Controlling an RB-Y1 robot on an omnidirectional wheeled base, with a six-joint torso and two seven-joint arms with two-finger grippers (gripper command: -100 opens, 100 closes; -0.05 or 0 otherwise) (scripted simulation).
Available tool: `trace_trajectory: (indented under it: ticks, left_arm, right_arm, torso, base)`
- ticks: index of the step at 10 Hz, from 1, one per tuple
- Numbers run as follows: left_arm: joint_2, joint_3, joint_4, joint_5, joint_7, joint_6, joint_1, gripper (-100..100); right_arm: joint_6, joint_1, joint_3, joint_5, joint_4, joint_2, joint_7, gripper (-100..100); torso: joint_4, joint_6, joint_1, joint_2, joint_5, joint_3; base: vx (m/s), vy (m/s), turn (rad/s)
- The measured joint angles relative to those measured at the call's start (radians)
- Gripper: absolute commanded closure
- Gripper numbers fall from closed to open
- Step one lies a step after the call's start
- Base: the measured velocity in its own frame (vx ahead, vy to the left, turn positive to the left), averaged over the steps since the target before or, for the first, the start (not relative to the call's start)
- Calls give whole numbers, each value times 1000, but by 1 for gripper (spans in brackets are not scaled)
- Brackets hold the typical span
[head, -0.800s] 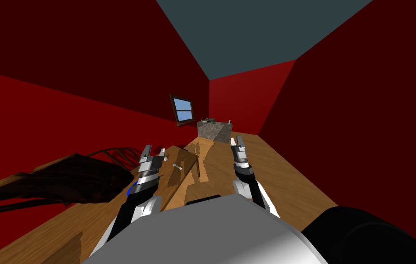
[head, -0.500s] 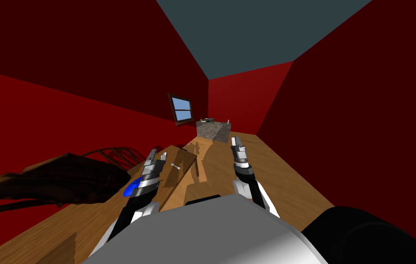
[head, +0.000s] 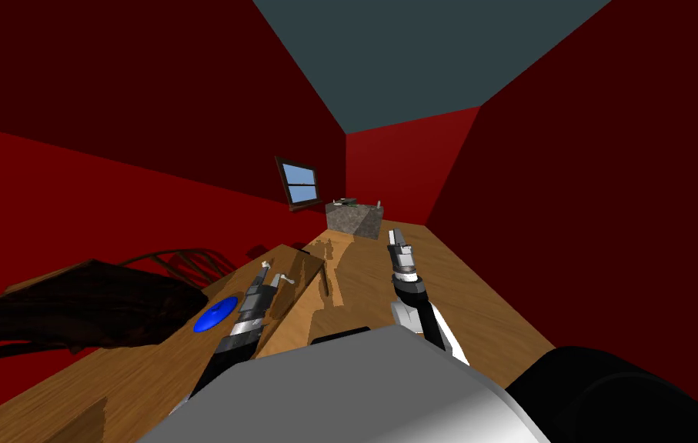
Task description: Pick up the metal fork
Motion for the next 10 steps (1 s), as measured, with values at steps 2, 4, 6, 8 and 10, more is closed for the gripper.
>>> trace_trajectory:
  ticks: [2,4,6,8,10]
  left_arm:
    - [16,-11,45,0,7,-1,37,-100]
    - [28,-16,106,2,14,-8,51,-100]
    - [47,-23,142,5,24,-17,96,-100]
    - [64,-30,180,8,32,-22,126,-100]
    - [76,-35,219,10,39,-31,140,-100]
  right_arm:
    - [0,0,0,0,0,0,0,0]
    - [0,0,0,0,0,0,0,0]
    - [0,0,0,0,0,0,0,0]
    - [0,0,0,0,0,0,0,0]
    - [0,0,0,0,0,0,0,0]
  torso:
    - [0,0,0,-1,0,-1]
    - [-1,0,2,-3,0,-2]
    - [0,0,1,-2,0,-1]
    - [-1,0,1,-3,0,-2]
    - [0,0,3,-3,1,-2]
  base:
    - [16,-82,-40]
    - [18,-66,-48]
    - [16,-82,-47]
    - [20,-46,-13]
    - [23,-44,-60]
